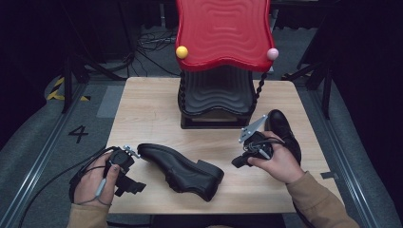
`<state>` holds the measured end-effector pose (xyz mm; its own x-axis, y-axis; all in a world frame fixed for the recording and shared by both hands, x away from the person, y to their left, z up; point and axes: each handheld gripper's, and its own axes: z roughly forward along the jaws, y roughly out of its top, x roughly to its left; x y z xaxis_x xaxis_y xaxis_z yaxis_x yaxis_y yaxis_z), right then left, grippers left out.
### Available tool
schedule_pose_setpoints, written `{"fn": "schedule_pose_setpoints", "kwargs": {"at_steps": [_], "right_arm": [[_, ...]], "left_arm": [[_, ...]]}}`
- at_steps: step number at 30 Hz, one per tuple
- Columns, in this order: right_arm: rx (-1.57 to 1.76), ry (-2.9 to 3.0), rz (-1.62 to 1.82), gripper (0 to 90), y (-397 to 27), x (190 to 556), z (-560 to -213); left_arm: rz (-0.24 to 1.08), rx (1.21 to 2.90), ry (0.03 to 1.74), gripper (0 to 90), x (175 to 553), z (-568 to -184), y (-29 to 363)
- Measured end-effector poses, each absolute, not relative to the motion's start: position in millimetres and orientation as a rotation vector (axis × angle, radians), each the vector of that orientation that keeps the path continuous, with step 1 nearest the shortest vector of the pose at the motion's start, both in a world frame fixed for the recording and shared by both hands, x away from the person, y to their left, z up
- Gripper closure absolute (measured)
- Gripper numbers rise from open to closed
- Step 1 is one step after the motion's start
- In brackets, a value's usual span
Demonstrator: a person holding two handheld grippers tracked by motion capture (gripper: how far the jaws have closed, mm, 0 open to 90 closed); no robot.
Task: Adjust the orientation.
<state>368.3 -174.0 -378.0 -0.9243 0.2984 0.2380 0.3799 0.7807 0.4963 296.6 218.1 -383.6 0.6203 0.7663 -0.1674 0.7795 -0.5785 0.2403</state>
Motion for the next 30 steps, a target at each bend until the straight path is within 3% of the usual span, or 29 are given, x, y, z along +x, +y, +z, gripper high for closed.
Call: {"fn": "schedule_pose_setpoints", "kwargs": {"at_steps": [11,30], "right_arm": [[-0.438,-2.788,-0.848,89.3,-140.8,359.4,-400.6],[-0.463,-2.848,-0.800,90.0,-135.5,363.4,-404.4]], "left_arm": [[-0.062,2.562,1.248,17.4,296.6,-384.2,217.9],[-0.066,2.559,1.240,17.4,296.0,-383.5,218.2]]}}
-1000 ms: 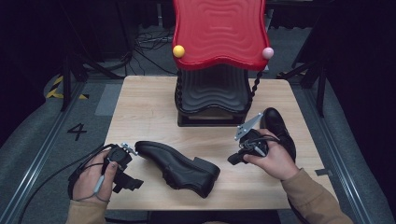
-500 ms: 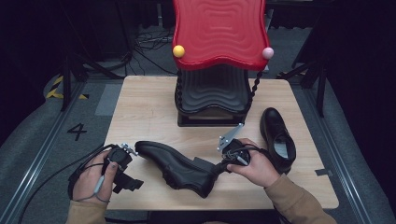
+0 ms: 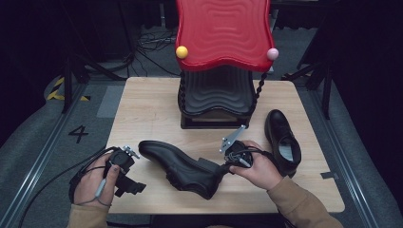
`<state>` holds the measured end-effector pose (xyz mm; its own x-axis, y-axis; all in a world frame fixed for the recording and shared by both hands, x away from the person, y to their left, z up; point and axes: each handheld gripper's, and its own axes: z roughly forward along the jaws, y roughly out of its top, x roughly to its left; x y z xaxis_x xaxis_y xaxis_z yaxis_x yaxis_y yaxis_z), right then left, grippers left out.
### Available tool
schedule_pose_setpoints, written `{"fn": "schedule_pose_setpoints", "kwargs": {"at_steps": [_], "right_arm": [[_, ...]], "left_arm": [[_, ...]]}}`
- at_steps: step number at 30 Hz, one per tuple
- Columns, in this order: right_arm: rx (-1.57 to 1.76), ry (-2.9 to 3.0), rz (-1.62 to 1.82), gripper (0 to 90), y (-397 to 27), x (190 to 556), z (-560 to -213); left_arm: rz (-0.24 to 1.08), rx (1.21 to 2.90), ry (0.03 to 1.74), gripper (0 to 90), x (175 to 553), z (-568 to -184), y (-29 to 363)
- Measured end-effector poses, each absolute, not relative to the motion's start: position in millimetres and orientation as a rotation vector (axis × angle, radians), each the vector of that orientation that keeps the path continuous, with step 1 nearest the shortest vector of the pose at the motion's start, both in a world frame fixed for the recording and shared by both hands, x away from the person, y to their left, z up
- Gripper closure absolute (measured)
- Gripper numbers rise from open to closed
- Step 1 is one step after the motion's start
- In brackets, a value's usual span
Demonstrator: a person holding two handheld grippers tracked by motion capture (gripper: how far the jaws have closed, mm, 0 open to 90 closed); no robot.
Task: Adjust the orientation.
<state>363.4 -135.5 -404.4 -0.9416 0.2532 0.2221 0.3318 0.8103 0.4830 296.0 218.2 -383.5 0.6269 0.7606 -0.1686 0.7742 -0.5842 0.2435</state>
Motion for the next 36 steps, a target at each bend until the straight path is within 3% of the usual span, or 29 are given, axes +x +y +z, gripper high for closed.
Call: {"fn": "schedule_pose_setpoints", "kwargs": {"at_steps": [14,28,36], "right_arm": [[-0.618,-2.951,-0.775,90.0,-142.1,389.5,-403.7],[-0.768,-2.980,-0.669,89.5,-145.5,415.7,-440.0],[-0.788,-2.998,-0.694,88.0,-152.7,416.9,-427.1]], "left_arm": [[-0.069,2.554,1.246,17.4,297.1,-384.9,220.5],[-0.071,2.539,1.264,17.3,296.9,-385.3,224.2],[-0.064,2.538,1.263,17.3,296.2,-384.0,225.5]]}}
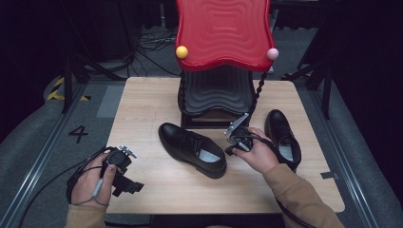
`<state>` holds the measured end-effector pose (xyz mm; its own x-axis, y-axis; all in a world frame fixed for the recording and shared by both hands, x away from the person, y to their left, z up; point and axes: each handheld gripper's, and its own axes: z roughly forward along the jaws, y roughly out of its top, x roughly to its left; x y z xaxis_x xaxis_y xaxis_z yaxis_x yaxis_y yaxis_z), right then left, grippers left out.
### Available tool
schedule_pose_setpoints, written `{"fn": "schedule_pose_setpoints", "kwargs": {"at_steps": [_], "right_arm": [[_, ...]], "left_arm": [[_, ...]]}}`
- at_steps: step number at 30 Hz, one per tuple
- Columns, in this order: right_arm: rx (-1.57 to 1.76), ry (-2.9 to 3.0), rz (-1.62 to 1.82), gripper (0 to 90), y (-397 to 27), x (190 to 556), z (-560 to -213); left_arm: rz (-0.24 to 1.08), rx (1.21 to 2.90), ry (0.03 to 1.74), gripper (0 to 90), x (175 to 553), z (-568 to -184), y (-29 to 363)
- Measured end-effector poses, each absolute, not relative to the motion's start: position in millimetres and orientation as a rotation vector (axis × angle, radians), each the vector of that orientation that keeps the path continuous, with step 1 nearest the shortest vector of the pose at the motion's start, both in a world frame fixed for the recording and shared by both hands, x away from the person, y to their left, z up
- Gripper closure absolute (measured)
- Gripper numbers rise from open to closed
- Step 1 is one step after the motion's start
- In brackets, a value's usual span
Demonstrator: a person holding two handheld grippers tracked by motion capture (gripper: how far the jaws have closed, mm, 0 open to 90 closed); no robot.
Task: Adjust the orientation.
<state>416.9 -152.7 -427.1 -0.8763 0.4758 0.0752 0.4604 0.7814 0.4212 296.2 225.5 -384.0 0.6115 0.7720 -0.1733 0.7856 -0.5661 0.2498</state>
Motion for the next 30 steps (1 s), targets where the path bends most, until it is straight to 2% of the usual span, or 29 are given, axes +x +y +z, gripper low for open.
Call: {"fn": "schedule_pose_setpoints", "kwargs": {"at_steps": [10,18,25,30], "right_arm": [[0.681,2.921,0.634,81.3,-154.1,412.0,-396.4],[0.526,2.940,0.640,76.8,-140.5,396.3,-353.4],[0.406,3.025,0.615,73.3,-121.8,383.8,-344.7],[0.321,3.094,0.582,70.6,-107.8,380.4,-351.5]], "left_arm": [[-0.060,2.536,1.268,17.3,295.3,-383.3,224.0],[-0.057,2.537,1.264,17.2,293.9,-381.0,224.7],[-0.054,2.537,1.256,17.2,293.2,-379.6,225.5],[-0.056,2.539,1.259,17.2,293.2,-379.6,225.0]]}}
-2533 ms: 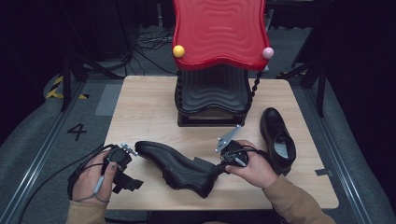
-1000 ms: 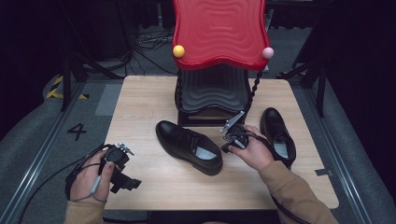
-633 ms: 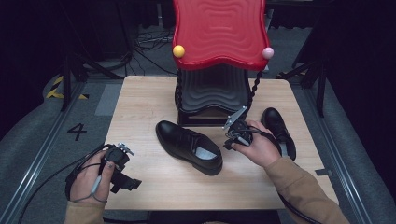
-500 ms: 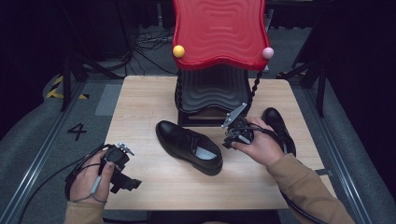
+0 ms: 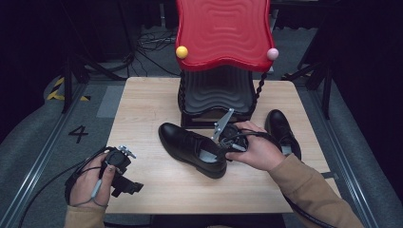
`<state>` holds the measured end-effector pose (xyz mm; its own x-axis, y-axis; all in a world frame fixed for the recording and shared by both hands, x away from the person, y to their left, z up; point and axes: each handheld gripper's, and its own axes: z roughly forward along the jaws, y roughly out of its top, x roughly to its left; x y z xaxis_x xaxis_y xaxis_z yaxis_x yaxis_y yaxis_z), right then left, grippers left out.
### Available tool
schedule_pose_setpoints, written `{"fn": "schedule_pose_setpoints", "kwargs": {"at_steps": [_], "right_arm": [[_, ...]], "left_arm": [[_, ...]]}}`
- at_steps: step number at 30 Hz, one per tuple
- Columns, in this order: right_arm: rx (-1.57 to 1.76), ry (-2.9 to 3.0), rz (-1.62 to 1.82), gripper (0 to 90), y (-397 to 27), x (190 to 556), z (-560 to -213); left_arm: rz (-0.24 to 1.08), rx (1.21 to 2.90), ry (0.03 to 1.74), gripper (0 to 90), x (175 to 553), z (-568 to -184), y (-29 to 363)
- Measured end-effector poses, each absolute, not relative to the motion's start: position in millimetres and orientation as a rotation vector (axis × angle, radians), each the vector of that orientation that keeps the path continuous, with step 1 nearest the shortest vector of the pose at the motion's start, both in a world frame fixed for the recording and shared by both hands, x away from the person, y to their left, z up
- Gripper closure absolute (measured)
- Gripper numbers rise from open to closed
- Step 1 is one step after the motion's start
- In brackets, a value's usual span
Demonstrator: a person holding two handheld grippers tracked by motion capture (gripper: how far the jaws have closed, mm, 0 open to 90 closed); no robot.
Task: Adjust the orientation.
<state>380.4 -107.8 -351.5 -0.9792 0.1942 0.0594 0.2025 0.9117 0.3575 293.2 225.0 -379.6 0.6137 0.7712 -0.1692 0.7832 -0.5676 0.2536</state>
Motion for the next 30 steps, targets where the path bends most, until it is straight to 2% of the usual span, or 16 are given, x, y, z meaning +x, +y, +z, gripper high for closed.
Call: {"fn": "schedule_pose_setpoints", "kwargs": {"at_steps": [8,21,23,30], "right_arm": [[-0.231,-3.019,-0.466,65.2,-93.3,381.8,-370.4],[-0.149,-2.982,-0.346,61.8,-74.9,388.6,-408.7],[-0.139,-2.983,-0.301,62.1,-70.6,390.1,-417.6],[-0.090,-2.998,-0.274,72.8,-67.6,390.3,-419.7]], "left_arm": [[-0.053,2.537,1.256,17.2,293.4,-379.9,226.1],[-0.059,2.540,1.258,17.2,293.9,-381.2,225.7],[-0.062,2.539,1.259,17.2,293.8,-381.1,226.0],[-0.062,2.529,1.268,17.2,293.6,-381.3,228.1]]}}
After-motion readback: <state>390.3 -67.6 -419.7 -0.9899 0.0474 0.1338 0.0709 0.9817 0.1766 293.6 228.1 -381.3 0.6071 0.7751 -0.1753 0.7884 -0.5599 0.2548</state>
